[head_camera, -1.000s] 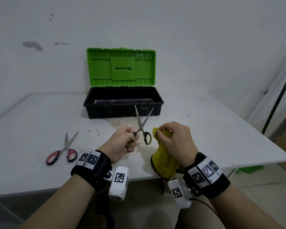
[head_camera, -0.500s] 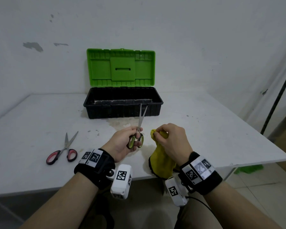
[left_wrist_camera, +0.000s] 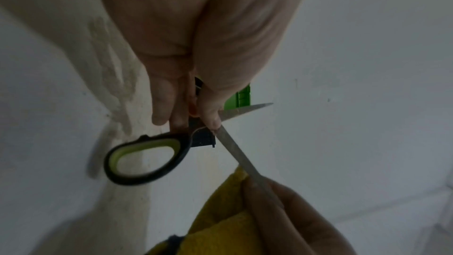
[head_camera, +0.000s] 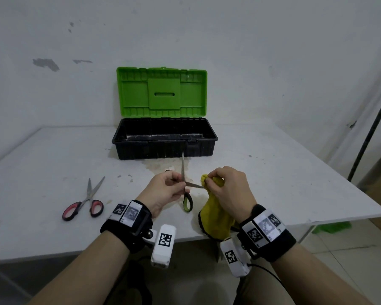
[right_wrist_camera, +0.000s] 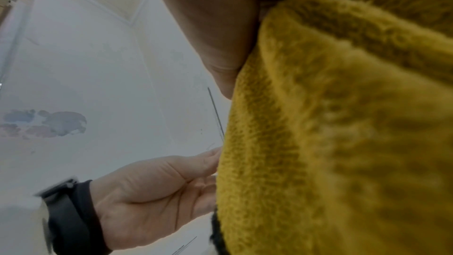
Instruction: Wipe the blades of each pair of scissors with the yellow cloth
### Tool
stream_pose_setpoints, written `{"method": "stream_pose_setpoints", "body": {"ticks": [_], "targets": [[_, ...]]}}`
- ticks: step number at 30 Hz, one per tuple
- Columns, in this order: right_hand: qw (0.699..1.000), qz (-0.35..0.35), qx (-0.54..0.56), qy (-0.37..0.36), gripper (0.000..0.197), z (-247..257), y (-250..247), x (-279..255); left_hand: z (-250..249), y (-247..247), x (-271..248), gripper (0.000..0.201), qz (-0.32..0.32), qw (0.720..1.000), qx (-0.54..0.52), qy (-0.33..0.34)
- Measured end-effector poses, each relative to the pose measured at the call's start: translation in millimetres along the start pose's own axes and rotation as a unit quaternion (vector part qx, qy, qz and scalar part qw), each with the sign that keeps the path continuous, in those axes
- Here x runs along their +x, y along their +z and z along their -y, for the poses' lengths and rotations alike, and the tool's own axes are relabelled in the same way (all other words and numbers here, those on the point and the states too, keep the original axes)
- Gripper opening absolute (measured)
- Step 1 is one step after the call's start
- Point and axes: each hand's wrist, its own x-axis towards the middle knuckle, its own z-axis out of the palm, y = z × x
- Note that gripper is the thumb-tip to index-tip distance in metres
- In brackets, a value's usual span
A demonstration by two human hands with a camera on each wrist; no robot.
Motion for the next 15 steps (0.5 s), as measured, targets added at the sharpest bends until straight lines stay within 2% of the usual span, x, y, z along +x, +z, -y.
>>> {"method": "stream_pose_setpoints", "body": {"ticks": [5, 9, 10, 12, 14, 15], "targets": [[1.0, 0.004, 0.002, 0.007, 0.013, -1.9, -1.0, -0.1, 3.8, -2.9, 1.1, 0.011, -0.017, 0.995, 0.082, 0.057], [1.0, 0.006, 0.003, 0.015, 0.014, -4.1, -0.9, 0.1, 6.6, -9.1, -0.2, 0.013, -0.024, 0.978, 0.186, 0.095], [1.0, 0.007, 0.003, 0.017, 0.014, -4.4, -0.7, 0.4, 6.9, -10.1, 0.7, 0.01, -0.037, 0.969, 0.22, 0.103], [1.0, 0.007, 0.004, 0.016, 0.014, -5.2, -0.6, 0.4, 7.1, -10.6, 1.8, 0.005, -0.082, 0.933, 0.332, 0.109], [1.0, 0.006, 0.006, 0.014, 0.014, -5.6, -0.5, 0.4, 7.4, -11.3, 1.3, 0.01, -0.125, 0.895, 0.416, 0.098], [1.0, 0.007, 0.007, 0.015, 0.014, -5.4, -0.7, 0.5, 6.9, -11.1, 0.9, 0.012, -0.138, 0.889, 0.428, 0.091]]}}
